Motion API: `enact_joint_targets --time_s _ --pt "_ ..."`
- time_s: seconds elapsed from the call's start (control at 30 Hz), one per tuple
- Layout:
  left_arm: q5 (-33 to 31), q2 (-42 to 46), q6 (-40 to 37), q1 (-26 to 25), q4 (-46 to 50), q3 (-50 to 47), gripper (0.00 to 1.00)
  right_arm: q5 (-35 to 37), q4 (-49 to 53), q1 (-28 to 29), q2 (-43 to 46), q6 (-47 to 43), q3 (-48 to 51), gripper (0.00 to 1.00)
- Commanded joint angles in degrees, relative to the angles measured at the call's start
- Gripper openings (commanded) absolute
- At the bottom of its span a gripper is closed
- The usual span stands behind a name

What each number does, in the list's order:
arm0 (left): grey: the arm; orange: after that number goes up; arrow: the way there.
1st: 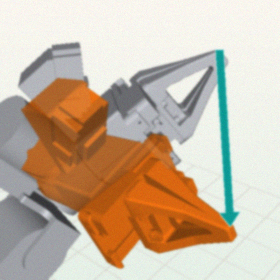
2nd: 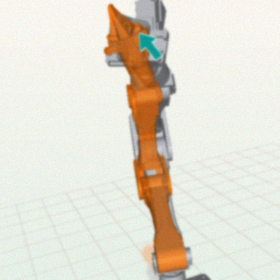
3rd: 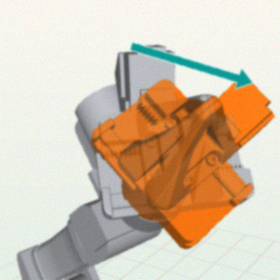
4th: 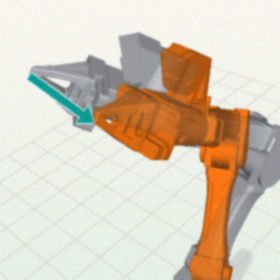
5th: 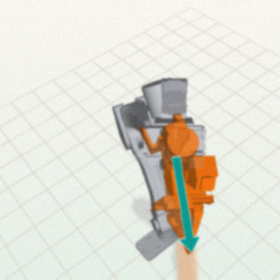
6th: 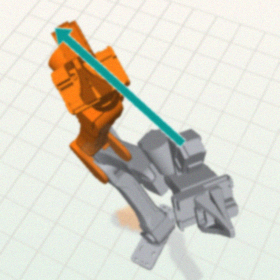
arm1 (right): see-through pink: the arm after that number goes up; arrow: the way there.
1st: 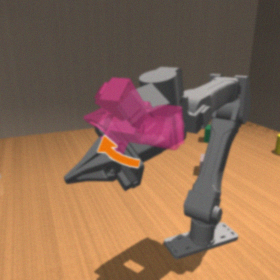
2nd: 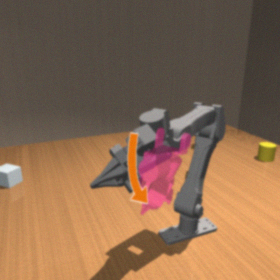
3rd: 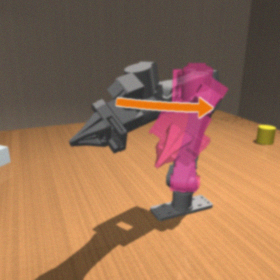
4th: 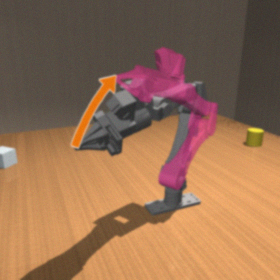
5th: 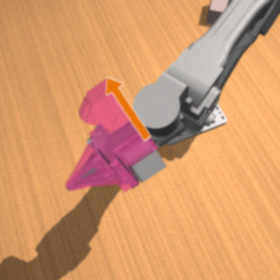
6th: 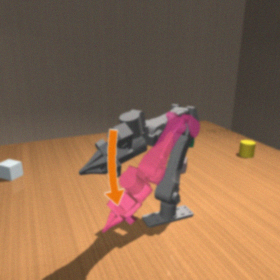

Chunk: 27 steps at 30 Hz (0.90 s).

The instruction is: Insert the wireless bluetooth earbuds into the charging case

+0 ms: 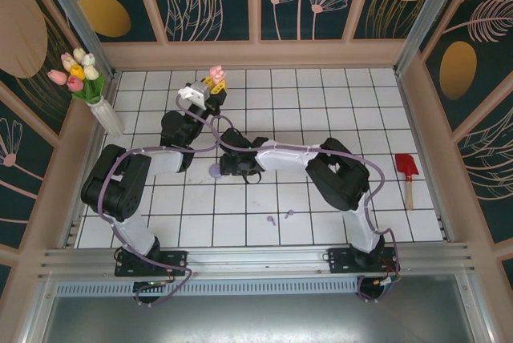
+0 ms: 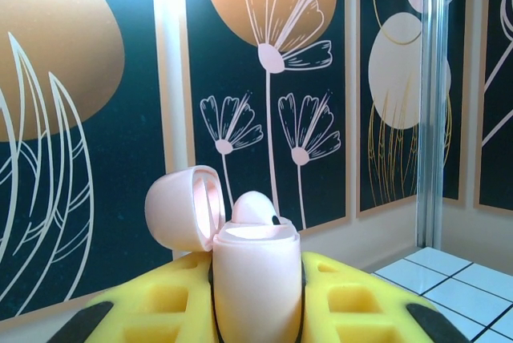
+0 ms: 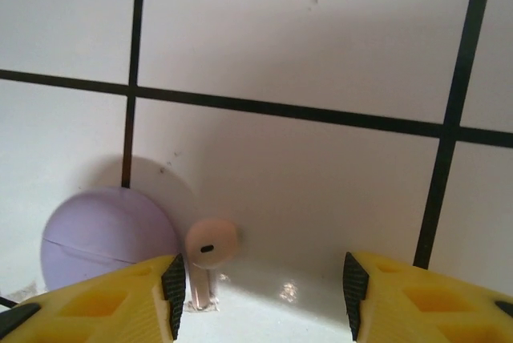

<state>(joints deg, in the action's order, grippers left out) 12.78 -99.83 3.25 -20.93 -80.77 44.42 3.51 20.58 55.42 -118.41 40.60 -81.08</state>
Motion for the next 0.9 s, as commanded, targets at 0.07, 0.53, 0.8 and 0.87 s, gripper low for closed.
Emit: enact_joint_targets --time_s 0.07,0.53,0.8,0.87 --pt "-0.8 1.3 0.2 0.4 -2.8 -1.1 0.00 1.2 2.8 0.4 -2.3 -1.1 -2.8 0.55" --pt "-1.1 1.3 0.1 0.4 -3.4 -1.5 0.00 0.0 5.4 1.5 -7.1 -1.6 -8.6 0.51" --pt "-0.8 1.3 0.5 0.4 -3.7 -1.4 0.00 3.5 9.7 3.2 -9.2 -2.5 -10.3 0.45" --pt "-0.9 1.3 0.7 0.4 -3.9 -1.4 0.00 4.5 10.7 3.5 -9.8 -2.9 -11.0 0.43"
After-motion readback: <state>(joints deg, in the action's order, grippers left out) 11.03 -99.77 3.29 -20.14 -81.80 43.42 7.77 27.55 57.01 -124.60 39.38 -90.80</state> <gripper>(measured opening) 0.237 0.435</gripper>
